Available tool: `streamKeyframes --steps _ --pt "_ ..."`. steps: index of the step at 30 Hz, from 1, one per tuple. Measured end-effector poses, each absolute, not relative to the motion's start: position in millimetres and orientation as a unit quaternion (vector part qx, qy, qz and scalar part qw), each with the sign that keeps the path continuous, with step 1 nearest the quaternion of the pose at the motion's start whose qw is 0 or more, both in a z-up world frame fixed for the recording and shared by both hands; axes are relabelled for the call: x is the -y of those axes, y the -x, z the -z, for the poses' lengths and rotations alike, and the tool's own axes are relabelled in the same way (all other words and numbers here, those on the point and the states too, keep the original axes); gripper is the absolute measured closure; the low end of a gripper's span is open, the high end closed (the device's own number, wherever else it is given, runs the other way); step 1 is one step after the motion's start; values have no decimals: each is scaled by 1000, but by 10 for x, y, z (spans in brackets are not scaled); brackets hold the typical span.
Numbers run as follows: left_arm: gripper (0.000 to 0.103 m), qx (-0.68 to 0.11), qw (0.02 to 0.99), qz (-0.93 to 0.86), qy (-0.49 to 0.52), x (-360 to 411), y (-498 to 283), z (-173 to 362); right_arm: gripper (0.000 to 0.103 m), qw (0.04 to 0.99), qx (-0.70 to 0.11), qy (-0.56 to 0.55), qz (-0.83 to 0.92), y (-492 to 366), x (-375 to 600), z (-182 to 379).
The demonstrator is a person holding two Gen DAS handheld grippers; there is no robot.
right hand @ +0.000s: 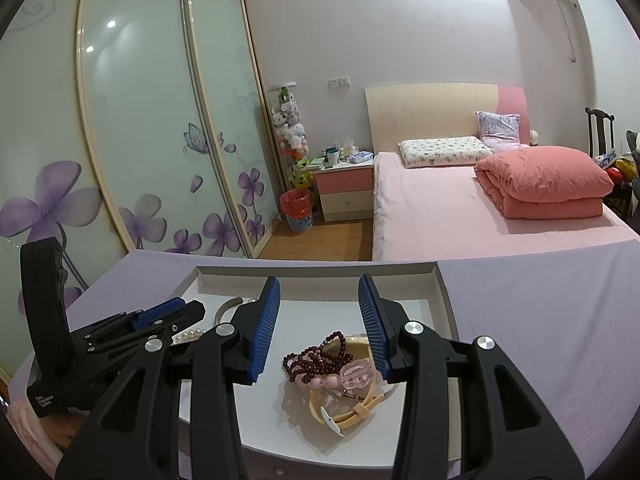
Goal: Organize jewelry
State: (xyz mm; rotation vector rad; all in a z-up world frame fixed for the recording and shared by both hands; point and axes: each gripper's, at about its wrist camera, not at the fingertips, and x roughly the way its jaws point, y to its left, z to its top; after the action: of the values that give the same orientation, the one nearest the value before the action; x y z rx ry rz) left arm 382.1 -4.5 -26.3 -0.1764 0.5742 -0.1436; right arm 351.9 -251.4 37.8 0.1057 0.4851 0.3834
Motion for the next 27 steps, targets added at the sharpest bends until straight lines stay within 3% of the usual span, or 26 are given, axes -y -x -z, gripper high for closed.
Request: streamKeyframes --steps 11,19,27 --pt "68 -289 951 74 81 65 -3744 260 61 952 -239 -47 -184 -3454 2567 -389" --pt "55 -298 946 105 71 208 -3232 156 61 950 -262 -27 -171 -2978 2777 -332" --pt "50 -341 928 136 60 499 -2824 309 54 940 -310 -20 -141 -2411 3051 -47"
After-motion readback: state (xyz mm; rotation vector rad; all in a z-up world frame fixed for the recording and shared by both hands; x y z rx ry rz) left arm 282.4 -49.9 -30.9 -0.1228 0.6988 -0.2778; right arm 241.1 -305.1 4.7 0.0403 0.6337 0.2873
